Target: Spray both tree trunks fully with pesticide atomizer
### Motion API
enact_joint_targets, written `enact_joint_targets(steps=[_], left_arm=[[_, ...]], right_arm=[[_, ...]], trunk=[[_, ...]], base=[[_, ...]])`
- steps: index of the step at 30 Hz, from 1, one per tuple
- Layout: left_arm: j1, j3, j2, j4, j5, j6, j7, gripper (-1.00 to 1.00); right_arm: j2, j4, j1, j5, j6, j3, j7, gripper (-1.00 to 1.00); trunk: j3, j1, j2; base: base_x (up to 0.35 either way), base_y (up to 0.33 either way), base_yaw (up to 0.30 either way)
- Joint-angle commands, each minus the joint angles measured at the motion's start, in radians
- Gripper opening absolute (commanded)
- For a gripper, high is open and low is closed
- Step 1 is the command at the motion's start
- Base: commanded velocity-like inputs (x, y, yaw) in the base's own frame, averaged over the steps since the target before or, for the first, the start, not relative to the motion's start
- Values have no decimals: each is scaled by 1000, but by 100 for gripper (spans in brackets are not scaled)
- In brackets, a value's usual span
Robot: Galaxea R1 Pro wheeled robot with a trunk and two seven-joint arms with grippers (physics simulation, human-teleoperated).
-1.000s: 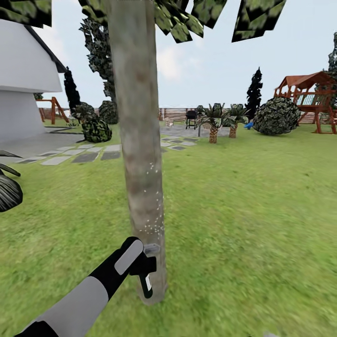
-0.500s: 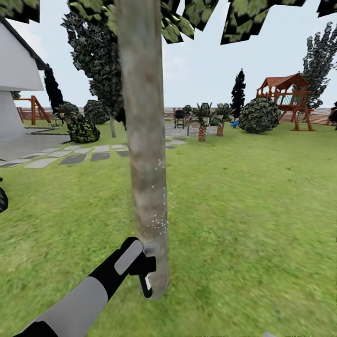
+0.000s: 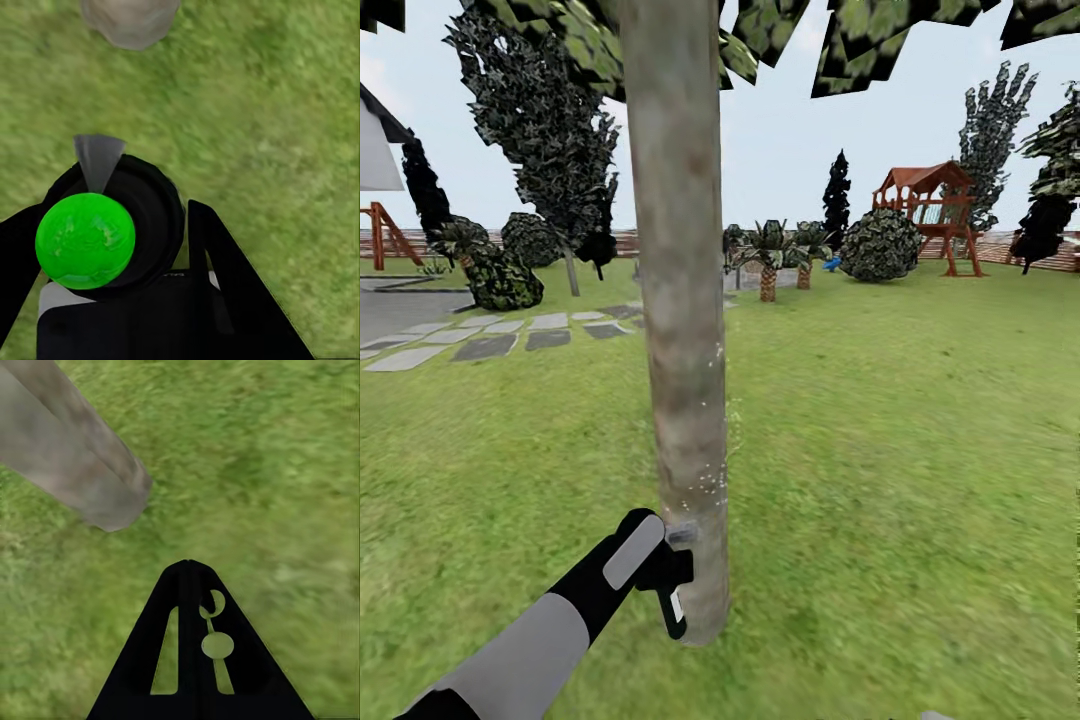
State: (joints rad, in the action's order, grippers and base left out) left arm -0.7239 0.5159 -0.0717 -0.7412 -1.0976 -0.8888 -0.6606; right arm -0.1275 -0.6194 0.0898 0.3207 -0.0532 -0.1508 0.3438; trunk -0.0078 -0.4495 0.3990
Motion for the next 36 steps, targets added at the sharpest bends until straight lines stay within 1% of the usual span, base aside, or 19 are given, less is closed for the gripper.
enact_joint_targets(steps=[1,7,11,13,14,16,18,19,20,22,23,25,28,29,30,31,33,34,36], left_arm=[[0,3,1,-1,-11,1,-10,-100],[-1,2,1,-2,-10,1,-11,-100],[-1,-7,3,-66,-13,-8,-17,-100],[-3,-10,4,-82,-15,-35,-27,-100],[-18,-12,4,-98,-17,-99,-74,-100],[-60,-13,3,-109,-21,-140,-141,-100],[-107,-14,0,-113,-25,-157,-179,-100],[-149,-16,-3,-112,-29,-158,-201,-100],[-189,-17,-5,-107,-31,-158,-213,-100],[-226,-17,-6,-95,-34,-158,-218,-100],[-251,-17,-7,-82,-44,-158,-221,-100],[-312,-17,-7,-39,-87,-158,-230,-100],[-384,-16,-8,8,-140,-158,-273,-100],[-431,-15,-9,36,-182,-158,-305,-100],[-453,-15,-9,46,-205,-158,-325,-100],[-463,-15,-9,50,-216,-158,-336,-100],[-501,-14,-11,66,-264,-158,-377,-100],[-525,-13,-12,76,-296,-158,-404,-100],[-541,-12,-14,82,-317,-158,-426,-100]], right_arm=[[0,1,1,8,0,-3,7,-100],[1,1,1,6,0,-3,6,-100],[2,1,0,2,1,0,-4,-100],[2,1,1,1,1,2,-15,-100],[3,1,1,-1,-3,5,-24,-100],[3,4,1,-2,-18,7,-30,-100],[3,13,1,-2,-25,9,-32,-100],[3,22,1,-2,-29,11,-33,-100],[3,27,1,-2,-31,12,-33,-100],[3,29,1,-2,-32,12,-34,-100],[3,30,1,-2,-32,12,-34,-100],[3,31,1,-2,-32,13,-34,-100],[3,32,1,-3,-33,13,-34,-100],[4,32,1,-3,-33,13,-34,-100],[4,32,1,-3,-33,13,-34,-100],[4,32,1,-3,-33,13,-34,-100],[4,32,1,-3,-33,13,-34,-100],[5,33,1,-3,-33,13,-34,-100],[5,33,1,-3,-33,13,-34,-100]], trunk=[[-1,0,1],[-1,0,1],[-1,0,1],[-1,0,1],[-1,0,1],[-1,0,1],[-1,0,1],[-1,0,1],[-1,0,1],[-1,0,1],[-1,0,1],[-1,0,1],[-1,0,1],[-1,0,1],[-1,0,1],[-1,0,1],[-1,0,1],[-1,0,1],[-1,0,1]], base=[[32,336,-239],[8,257,-82],[0,28,-5],[0,7,-1],[0,2,0],[0,1,0],[0,0,0],[0,0,0],[0,0,0],[0,0,0],[0,0,0],[0,0,0],[0,0,0],[0,0,0],[0,0,0],[0,0,0],[0,0,0],[0,0,0],[0,0,0]])
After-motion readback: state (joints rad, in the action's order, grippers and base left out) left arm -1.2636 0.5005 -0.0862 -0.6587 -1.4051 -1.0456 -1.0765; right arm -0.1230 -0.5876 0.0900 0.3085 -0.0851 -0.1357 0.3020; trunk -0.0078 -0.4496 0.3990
